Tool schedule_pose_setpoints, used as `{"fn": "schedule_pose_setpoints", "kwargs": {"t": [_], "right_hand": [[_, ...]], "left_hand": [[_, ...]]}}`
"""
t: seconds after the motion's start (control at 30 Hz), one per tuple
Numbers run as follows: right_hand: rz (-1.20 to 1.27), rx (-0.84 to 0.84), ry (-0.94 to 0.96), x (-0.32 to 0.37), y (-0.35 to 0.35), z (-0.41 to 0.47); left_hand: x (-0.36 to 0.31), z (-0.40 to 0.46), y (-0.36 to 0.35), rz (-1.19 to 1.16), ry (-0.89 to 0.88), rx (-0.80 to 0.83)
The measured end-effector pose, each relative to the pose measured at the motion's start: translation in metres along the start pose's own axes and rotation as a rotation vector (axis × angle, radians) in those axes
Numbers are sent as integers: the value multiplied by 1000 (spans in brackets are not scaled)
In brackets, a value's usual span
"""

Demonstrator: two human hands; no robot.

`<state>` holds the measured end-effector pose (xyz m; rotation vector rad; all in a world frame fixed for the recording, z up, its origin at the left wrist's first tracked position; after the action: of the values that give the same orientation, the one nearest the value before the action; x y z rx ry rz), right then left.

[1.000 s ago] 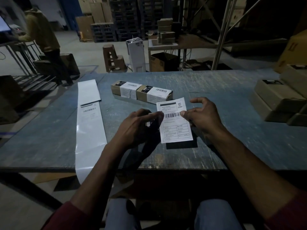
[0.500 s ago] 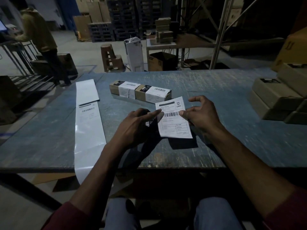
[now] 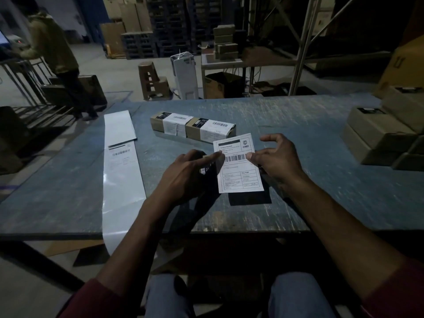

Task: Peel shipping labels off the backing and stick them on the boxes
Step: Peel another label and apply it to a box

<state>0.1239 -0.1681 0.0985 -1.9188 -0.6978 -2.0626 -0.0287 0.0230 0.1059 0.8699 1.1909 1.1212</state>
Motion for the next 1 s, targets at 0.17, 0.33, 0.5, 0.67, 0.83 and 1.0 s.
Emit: {"fn": "schedule_pose_setpoints", "kwargs": {"t": [0.17,0.33,0.5,0.67,0.83,1.0], "right_hand": [[-28,-20,-2,-4,0,3],[-76,-49,10,-6,0,4],[-82,-54,9,-5,0,2],[-61,-36,7,-5,0,1],[-14,-8,3,-3,1,-1],[-16,-25,10,-4,0,-2]], "left_hand": [[-2,-1,1,19,-18,14],[-1,-1,-1,10,-21,9],[2,-1,-4,33,-5,17],[3,-1,-6,28,-9,2],[6,-1,-8,21,-2,4],[10,1,-11,42,6,11]]}}
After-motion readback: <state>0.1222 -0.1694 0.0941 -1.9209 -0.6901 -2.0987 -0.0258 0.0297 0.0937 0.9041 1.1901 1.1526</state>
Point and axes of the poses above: each hand's wrist, its own z-axis towards the middle knuckle, its own y-axis out of the back of the hand, x = y × z, the point moved 4 cm from there along z, towards the middle knuckle, and after that the axes turned 9 degrees about x, right-handed, at the moved point
